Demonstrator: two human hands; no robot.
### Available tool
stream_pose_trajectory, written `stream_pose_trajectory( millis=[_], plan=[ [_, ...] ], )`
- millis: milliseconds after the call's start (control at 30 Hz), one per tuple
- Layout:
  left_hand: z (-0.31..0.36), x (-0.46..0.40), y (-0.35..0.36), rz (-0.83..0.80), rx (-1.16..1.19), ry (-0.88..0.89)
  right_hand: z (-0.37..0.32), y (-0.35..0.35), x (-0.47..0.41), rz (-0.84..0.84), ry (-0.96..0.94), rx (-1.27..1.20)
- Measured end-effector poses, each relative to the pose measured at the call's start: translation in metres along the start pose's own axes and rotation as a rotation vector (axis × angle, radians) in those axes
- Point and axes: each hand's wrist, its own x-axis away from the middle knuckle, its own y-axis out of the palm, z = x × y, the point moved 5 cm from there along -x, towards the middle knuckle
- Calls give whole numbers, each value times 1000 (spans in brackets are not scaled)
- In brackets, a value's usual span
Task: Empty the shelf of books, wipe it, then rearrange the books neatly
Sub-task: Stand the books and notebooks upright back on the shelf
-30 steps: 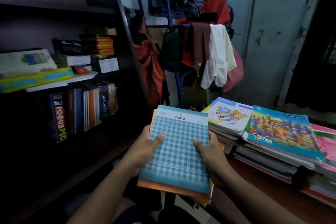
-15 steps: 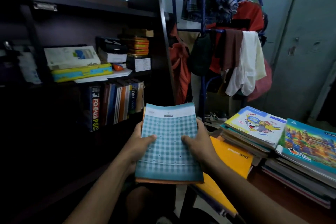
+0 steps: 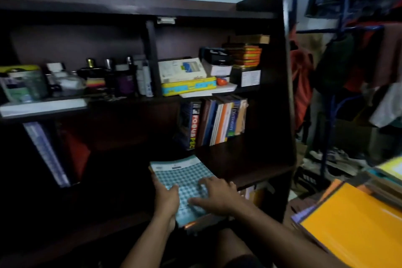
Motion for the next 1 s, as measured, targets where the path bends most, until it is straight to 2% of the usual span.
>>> stream_pose_trajectory(
  millis=[67,167,233,400,467,533,633,833,933,1000],
  plan=[
    [-1,0,-10,59,-2,-7,-9,21,-3,-50,-73,16],
    [8,10,-8,-19,-58,18,3,29,-6,66,-164,14],
    [14,13,-7,-77,-206,31,16,27,-10,146,-195,21],
    [14,8,-40,39,-579,-44,25,30,-15,143,-224,65],
    [20,2,-45,27,-649,-14,22,28,-17,152,-212,69],
    [25,3,-43,-4,-640,-12,14,28,-19,164,-210,94],
    [25,3,-48,54,-641,-11,-3,31,-26,35,-217,120],
    [53,9,-93,209,-212,-10,-72,43,-46,-223,-271,96],
    [67,5,-133,261,-82,69,-118,53,-51,-241,-383,41],
    [71,2,-165,310,-91,145,-149,58,-53,-193,-471,30]
  ],
)
